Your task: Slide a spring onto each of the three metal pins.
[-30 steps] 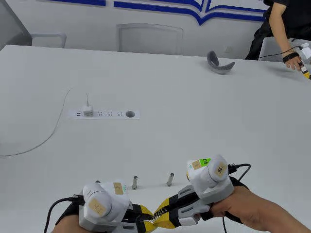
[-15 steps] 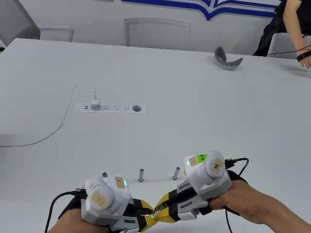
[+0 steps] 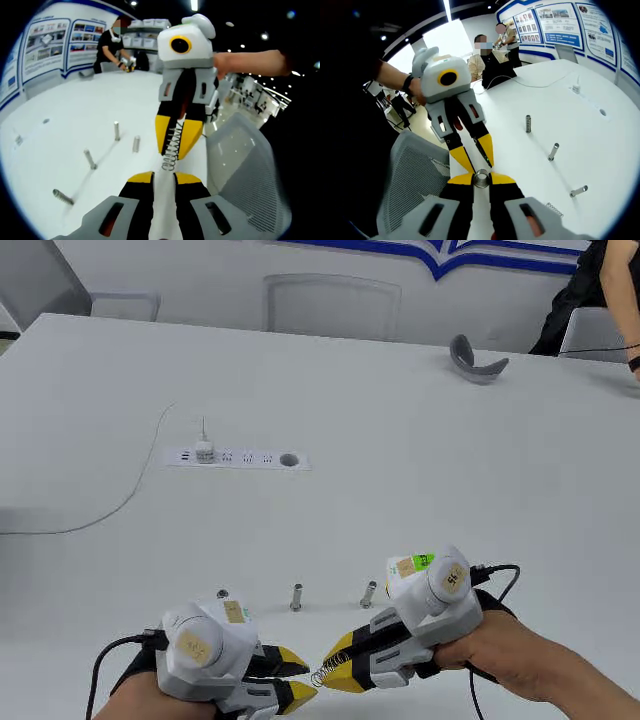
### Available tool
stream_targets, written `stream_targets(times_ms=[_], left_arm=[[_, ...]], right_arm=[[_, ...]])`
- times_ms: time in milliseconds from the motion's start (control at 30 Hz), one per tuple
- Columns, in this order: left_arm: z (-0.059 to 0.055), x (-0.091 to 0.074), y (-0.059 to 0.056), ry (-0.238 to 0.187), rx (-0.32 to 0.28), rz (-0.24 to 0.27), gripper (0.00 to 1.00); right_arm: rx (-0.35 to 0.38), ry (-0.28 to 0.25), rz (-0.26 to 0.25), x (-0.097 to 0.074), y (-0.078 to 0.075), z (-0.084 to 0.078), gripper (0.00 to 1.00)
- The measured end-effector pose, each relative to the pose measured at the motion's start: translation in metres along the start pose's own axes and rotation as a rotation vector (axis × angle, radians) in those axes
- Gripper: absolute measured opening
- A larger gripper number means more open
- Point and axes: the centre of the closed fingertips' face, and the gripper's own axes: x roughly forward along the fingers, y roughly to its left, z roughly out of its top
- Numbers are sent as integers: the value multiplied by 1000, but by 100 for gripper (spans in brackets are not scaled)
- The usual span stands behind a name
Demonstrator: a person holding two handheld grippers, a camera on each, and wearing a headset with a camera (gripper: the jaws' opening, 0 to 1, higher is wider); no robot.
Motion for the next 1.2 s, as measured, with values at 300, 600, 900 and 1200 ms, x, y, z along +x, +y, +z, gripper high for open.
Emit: stream_targets(times_ms=[300, 600, 900, 1200], left_arm=[[-6, -11, 18, -16, -56, 66, 18], [-14, -23, 36, -31, -109, 151, 24], [-23, -38, 54, -42, -153, 237, 31], [-33, -56, 65, -40, -173, 301, 35]], right_arm=[[10, 10, -19, -2, -3, -9, 13], [19, 33, -72, -3, -17, -15, 13], [17, 53, -111, -3, -32, -14, 13], [11, 80, -141, -2, -47, -12, 13]])
